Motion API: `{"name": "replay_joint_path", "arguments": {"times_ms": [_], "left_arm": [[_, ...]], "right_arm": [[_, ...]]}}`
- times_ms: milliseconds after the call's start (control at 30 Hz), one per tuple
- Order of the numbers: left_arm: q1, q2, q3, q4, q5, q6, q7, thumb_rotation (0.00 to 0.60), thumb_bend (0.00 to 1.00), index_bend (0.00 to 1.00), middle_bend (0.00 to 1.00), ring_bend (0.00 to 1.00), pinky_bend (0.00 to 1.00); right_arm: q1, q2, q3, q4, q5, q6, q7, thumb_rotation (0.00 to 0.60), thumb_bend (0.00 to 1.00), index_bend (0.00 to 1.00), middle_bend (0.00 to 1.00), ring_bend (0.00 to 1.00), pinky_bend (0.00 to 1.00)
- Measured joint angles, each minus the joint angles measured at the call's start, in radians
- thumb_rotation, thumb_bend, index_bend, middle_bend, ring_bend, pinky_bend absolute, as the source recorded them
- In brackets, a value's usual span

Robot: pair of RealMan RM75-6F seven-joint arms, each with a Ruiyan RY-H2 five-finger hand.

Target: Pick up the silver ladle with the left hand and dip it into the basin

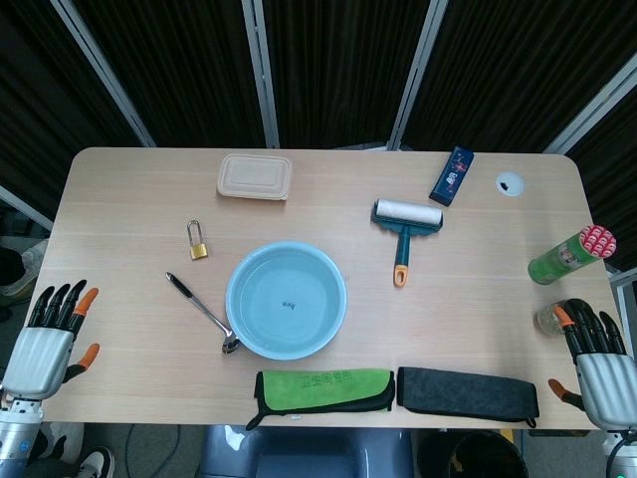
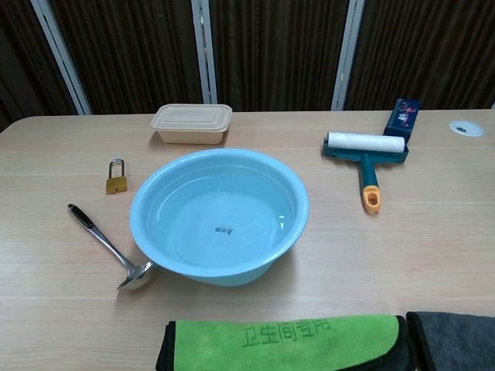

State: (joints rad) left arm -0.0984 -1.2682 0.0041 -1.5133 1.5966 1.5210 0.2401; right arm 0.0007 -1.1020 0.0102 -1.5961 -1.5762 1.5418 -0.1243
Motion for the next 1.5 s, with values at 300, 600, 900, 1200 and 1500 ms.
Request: {"name": "replay_joint_path", "arguments": {"times_ms": [300,600,900,1200,1500], "left_arm": [[-0.017,0.004,-0.013,0.012,-0.042,-0.053,-0.012,0.6,0.3,0.31,0.0,0.0,0.0],[-0.101,-0.016,-0.065,0.109,-0.158,-0.228,-0.041,0.6,0.31,0.38,0.0,0.0,0.0],[-0.231,-0.101,-0.096,0.276,-0.171,-0.395,-0.167,0.6,0.32,0.44,0.0,0.0,0.0],[-0.333,-0.214,-0.089,0.392,-0.156,-0.508,-0.222,0.6,0.32,0.42,0.0,0.0,0.0],[-0.395,-0.272,-0.063,0.395,-0.121,-0.546,-0.208,0.6,0.32,0.4,0.0,0.0,0.0]], "right_arm": [[0.006,-0.005,0.004,0.003,0.006,-0.01,0.0,0.6,0.0,0.0,0.0,0.0,0.0],[0.034,-0.021,0.025,0.013,0.058,-0.069,-0.009,0.6,0.0,0.0,0.0,0.0,0.0],[0.059,-0.034,0.047,0.023,0.111,-0.115,-0.021,0.6,0.0,0.0,0.0,0.0,0.0],[0.068,-0.03,0.055,0.03,0.135,-0.132,-0.002,0.6,0.0,0.0,0.0,0.0,0.0],[0.062,-0.007,0.059,0.03,0.133,-0.114,0.047,0.6,0.0,0.0,0.0,0.0,0.0]]}}
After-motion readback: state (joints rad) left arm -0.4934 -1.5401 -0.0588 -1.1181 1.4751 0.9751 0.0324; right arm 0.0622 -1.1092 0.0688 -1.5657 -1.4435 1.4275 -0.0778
